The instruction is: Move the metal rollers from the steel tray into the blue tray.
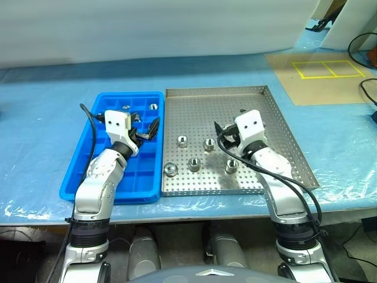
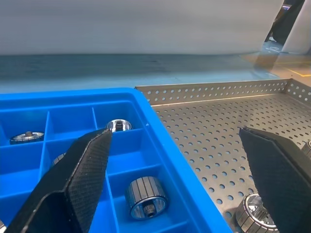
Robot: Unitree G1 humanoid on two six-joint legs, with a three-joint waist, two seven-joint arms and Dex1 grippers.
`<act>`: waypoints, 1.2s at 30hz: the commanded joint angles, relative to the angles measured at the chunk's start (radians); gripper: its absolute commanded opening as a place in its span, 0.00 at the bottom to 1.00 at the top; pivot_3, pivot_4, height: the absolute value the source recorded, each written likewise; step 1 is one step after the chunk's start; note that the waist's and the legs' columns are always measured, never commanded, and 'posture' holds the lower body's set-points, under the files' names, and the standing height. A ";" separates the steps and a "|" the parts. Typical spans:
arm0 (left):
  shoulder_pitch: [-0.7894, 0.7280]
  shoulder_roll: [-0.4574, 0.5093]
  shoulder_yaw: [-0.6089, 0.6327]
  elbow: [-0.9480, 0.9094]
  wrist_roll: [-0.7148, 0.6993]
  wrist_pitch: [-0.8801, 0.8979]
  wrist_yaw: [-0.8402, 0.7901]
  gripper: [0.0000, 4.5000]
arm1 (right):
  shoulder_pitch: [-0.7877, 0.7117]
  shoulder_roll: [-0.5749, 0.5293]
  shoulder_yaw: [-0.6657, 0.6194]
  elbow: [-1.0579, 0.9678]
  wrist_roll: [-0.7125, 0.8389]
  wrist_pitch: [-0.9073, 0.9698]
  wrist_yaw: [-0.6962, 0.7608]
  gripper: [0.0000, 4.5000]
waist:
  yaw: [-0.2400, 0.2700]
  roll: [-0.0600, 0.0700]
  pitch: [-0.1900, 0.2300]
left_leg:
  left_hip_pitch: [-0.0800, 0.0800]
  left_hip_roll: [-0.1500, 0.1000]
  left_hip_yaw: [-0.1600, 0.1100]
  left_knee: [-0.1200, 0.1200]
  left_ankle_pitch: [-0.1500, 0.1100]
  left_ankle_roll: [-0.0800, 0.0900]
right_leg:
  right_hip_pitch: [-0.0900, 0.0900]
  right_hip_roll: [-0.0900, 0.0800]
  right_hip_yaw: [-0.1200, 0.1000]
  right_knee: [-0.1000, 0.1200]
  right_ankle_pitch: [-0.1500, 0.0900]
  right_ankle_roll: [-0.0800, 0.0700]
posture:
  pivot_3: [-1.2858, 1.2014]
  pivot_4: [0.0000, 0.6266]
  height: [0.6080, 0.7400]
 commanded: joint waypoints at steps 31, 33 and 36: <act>-0.021 0.009 -0.010 -0.062 -0.015 0.010 0.008 0.98 | 0.032 -0.024 -0.015 0.119 0.014 -0.197 -0.014 1.00 | 0.000 0.000 0.000 | 0.000 0.000 0.000 0.000 0.000 0.000 | 0.000 0.000 0.000 0.000 0.000 0.000 | 0.47 0.24 1.00; -0.028 0.007 -0.012 -0.083 -0.018 0.033 0.019 0.98 | 0.032 -0.022 -0.014 0.115 0.013 -0.193 -0.015 1.00 | -0.001 0.000 0.000 | 0.000 0.000 0.000 0.000 0.000 0.000 | 0.000 0.000 0.000 0.000 0.000 0.000 | 0.47 0.24 1.00; -0.043 0.007 -0.011 -0.100 -0.025 0.065 0.028 0.98 | 0.030 -0.022 -0.012 0.111 0.012 -0.190 -0.014 1.00 | -0.001 0.000 0.000 | 0.000 0.000 0.000 0.000 0.000 0.000 | 0.000 0.000 0.000 0.000 0.000 0.000 | 0.47 0.24 1.00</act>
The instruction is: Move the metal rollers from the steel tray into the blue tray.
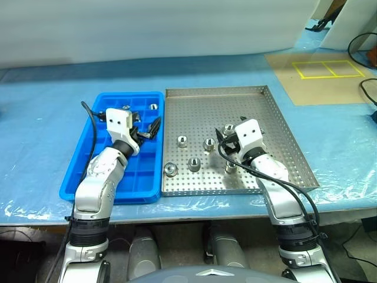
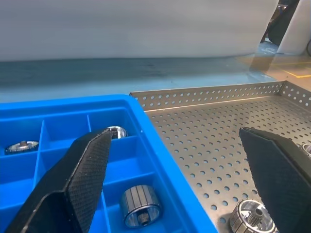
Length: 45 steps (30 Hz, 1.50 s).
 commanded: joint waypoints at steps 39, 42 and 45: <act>-0.922 0.095 -0.557 1.475 0.597 -0.981 -0.930 0.98 | 0.152 -0.157 0.075 -0.225 0.107 0.086 0.196 1.00 | -0.005 -0.001 0.000 | 0.004 -0.002 0.000 0.006 -0.002 0.003 | 0.008 -0.001 0.004 -0.001 0.002 -0.001 | 0.35 0.24 1.00; -0.911 0.096 -0.552 1.493 0.613 -0.968 -0.936 0.98 | 0.153 -0.159 0.078 -0.231 0.089 0.094 0.183 1.00 | -0.004 -0.001 0.000 | 0.004 -0.002 0.000 0.007 -0.002 0.004 | 0.008 -0.001 0.004 -0.001 0.001 0.000 | 0.35 0.24 1.00; -0.904 0.098 -0.552 1.500 0.626 -0.964 -0.941 0.98 | 0.154 -0.163 0.084 -0.239 0.078 0.101 0.179 1.00 | -0.006 -0.001 0.000 | 0.005 -0.002 0.000 0.007 -0.002 0.004 | 0.008 -0.001 0.004 -0.001 0.001 0.000 | 0.35 0.24 1.00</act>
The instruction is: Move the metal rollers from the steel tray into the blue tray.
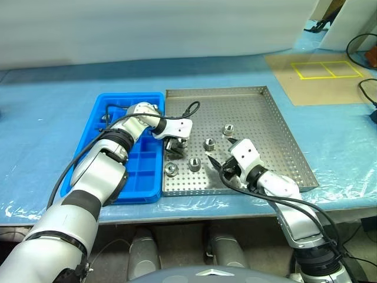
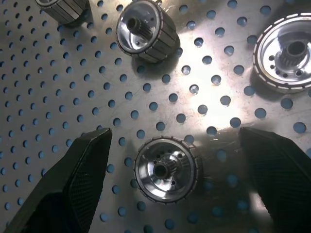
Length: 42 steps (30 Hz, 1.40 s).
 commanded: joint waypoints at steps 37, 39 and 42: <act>0.028 0.004 0.205 -0.043 -0.140 0.281 -0.187 0.38 | -0.083 0.001 0.020 -0.048 -0.095 0.031 -0.027 1.00 | -0.028 0.000 0.000 | 0.004 0.001 0.000 -0.001 -0.001 0.000 | 0.003 0.001 0.000 -0.001 0.000 0.001 | 0.37 0.24 1.00; 0.024 0.007 0.259 -0.092 -0.203 0.370 -0.227 0.38 | -0.089 0.003 0.014 -0.053 -0.086 0.034 -0.021 1.00 | -0.024 -0.001 0.001 | 0.003 0.000 0.000 -0.001 -0.001 0.000 | 0.002 0.000 0.000 -0.001 0.000 0.000 | 0.37 0.24 1.00; 0.063 0.055 0.337 -0.283 -0.311 0.539 -0.281 0.38 | -0.133 0.014 -0.019 -0.070 -0.014 0.072 0.023 1.00 | -0.023 -0.002 0.002 | 0.001 0.000 0.000 -0.001 -0.002 0.000 | 0.000 0.000 0.000 -0.001 0.003 -0.005 | 0.38 0.24 1.00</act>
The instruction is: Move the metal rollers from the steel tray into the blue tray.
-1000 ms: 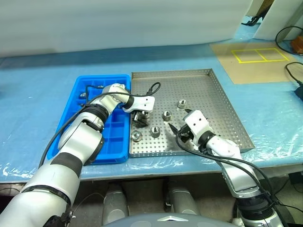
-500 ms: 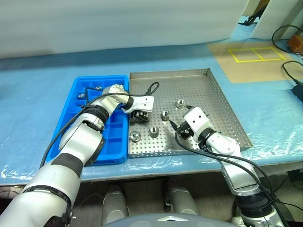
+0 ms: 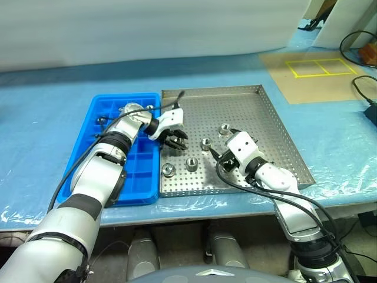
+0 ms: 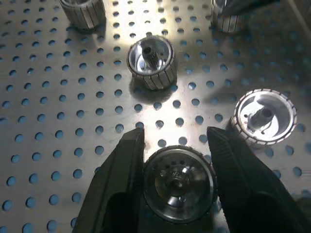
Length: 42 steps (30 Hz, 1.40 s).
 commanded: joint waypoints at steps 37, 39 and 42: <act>0.987 0.403 0.605 -1.409 -0.363 0.676 0.693 0.38 | -0.732 0.328 0.166 0.846 0.254 -0.428 0.672 1.00 | 0.151 0.001 0.002 | -0.006 0.007 -0.005 -0.015 0.005 -0.009 | -0.008 0.000 -0.015 0.004 -0.005 -0.012 | 0.64 0.24 1.00; 0.961 0.370 0.558 -1.366 -0.334 0.648 0.741 0.38 | -0.727 0.321 0.169 0.845 0.244 -0.433 0.667 1.00 | 0.155 0.001 0.002 | -0.005 0.007 -0.005 -0.015 0.005 -0.010 | -0.008 0.000 -0.015 0.004 -0.005 -0.012 | 0.63 0.24 1.00; 0.929 0.341 0.509 -1.320 -0.312 0.622 0.783 0.38 | -0.725 0.309 0.174 0.850 0.227 -0.448 0.659 1.00 | 0.161 0.001 0.002 | -0.006 0.007 -0.005 -0.015 0.005 -0.010 | -0.008 0.000 -0.015 0.004 -0.005 -0.012 | 0.63 0.24 1.00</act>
